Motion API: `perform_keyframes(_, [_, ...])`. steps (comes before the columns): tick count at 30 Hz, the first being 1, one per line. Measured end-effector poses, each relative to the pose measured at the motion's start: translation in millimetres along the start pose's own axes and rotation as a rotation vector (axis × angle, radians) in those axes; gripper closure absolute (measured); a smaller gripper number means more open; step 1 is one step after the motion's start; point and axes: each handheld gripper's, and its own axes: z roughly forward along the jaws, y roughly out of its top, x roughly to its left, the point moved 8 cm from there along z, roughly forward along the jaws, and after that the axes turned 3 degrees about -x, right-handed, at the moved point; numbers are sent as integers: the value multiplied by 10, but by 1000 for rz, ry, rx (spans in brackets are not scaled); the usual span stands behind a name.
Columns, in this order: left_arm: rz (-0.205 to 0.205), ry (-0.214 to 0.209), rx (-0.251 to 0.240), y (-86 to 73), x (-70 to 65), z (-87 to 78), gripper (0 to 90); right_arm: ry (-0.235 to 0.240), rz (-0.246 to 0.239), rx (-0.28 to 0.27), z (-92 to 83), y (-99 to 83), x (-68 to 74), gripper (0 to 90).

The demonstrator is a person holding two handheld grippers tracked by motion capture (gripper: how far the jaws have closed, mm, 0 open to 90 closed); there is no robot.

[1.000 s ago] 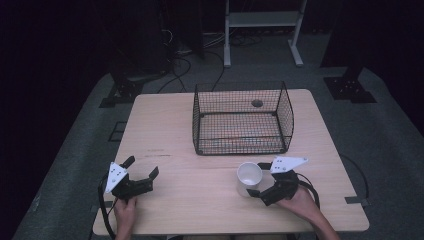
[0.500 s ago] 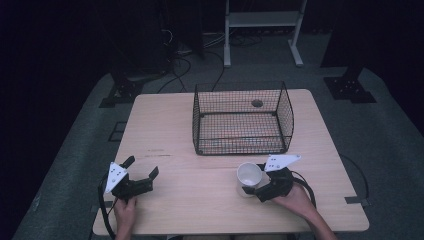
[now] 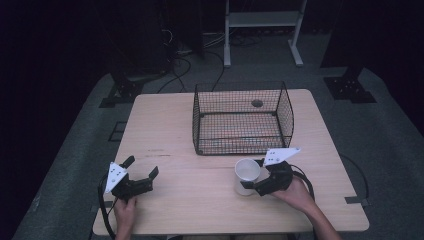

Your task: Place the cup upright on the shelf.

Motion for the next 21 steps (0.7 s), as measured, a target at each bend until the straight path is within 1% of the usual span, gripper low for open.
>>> perform_keyframes(3, [-1,0,0,0,0,-1,0,19,6,-9,-11,74,-9,194])
perform_keyframes(7, [-2,-1,-1,1,1,0,0,32,0,1,-14,135,-22,194])
perform_keyframes(8, [-2,-1,-1,0,1,0,0,48,2,0,-24,175,-27,194])
perform_keyframes(12, [-3,-1,0,0,3,-1,0,52,2,-1,-41,235,-52,194])
perform_keyframes(13, [-3,-2,-1,0,3,0,0,60,7,-5,-48,259,-62,194])
perform_keyframes(14, [-3,-2,-1,0,3,0,0,69,10,-5,-55,286,-77,194])
perform_keyframes(15, [-3,-2,-1,1,2,-1,0,72,3,-4,-68,335,-99,194])
perform_keyframes(16, [-2,-2,0,1,2,-2,0,72,3,-4,-68,335,-99,194])
perform_keyframes(17, [-3,-2,0,0,4,-1,0,80,3,-6,-81,386,-117,194])
perform_keyframes(19, [-4,-2,0,1,5,-2,0,81,2,-8,-89,421,-127,194])
perform_keyframes(20, [-5,-2,-1,1,6,-3,0,88,-2,-15,-107,502,-153,194])
perform_keyframes(21, [-5,-2,-1,1,6,-2,0,88,-2,-15,-107,502,-153,194])
